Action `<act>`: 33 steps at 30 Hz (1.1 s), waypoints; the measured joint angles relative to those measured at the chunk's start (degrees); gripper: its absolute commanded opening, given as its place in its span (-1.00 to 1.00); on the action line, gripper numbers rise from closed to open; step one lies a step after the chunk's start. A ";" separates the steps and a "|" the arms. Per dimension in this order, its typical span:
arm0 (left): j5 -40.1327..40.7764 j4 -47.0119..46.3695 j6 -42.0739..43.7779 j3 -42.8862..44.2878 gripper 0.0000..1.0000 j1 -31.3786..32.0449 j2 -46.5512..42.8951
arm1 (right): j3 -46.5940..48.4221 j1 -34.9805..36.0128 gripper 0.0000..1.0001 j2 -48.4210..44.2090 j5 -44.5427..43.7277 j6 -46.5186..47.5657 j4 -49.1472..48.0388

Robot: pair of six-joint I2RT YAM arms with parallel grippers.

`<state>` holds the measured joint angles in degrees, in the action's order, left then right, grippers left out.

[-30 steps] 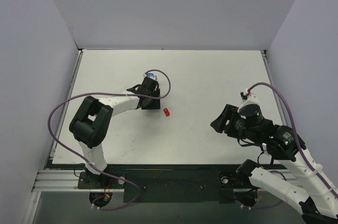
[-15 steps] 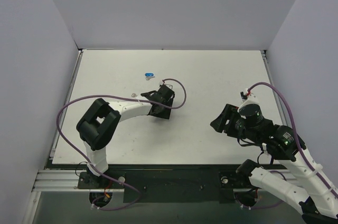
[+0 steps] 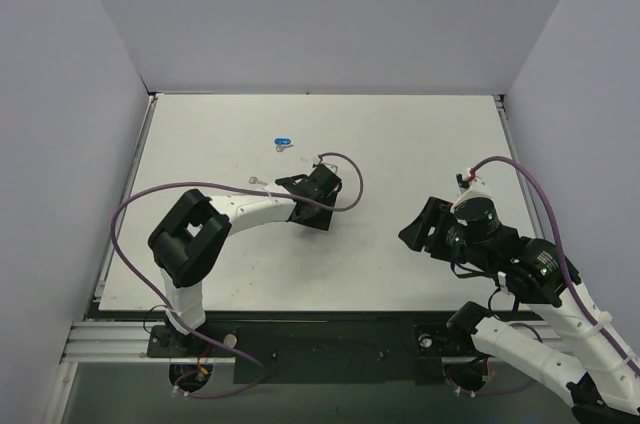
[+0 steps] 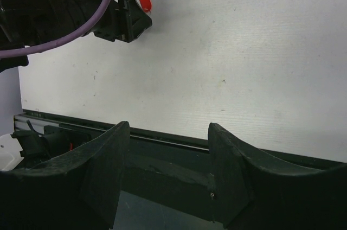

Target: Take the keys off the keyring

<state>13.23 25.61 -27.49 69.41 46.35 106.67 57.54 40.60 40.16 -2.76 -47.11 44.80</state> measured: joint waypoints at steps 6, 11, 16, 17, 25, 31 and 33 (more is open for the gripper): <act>0.09 1.22 -1.40 2.03 0.08 0.92 0.31 | 0.00 0.00 0.10 0.02 0.00 0.00 -0.02; 0.55 1.49 -2.29 4.07 -0.13 0.90 2.71 | 0.00 0.00 0.10 0.02 0.00 0.02 -0.02; 1.53 2.62 -2.56 5.05 -0.36 0.92 4.33 | 0.00 0.00 0.10 0.00 0.00 0.00 0.00; 1.79 2.91 -2.62 5.53 -0.42 0.92 4.59 | 0.00 0.00 0.10 0.00 0.00 0.00 0.00; 2.84 3.41 -3.43 5.99 -1.00 0.90 5.05 | 0.00 0.00 0.10 0.00 0.00 0.02 0.00; 3.19 4.55 -3.04 7.06 -1.00 0.57 5.33 | 0.00 0.00 0.10 0.00 0.00 0.02 0.00; 3.13 4.87 -2.43 7.32 -1.00 -0.35 5.33 | 0.00 0.00 0.10 0.00 0.02 0.02 0.00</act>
<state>16.36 30.48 -29.91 76.73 46.00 112.01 57.54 40.60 40.16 -2.74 -47.09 44.80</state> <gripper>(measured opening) 0.016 0.551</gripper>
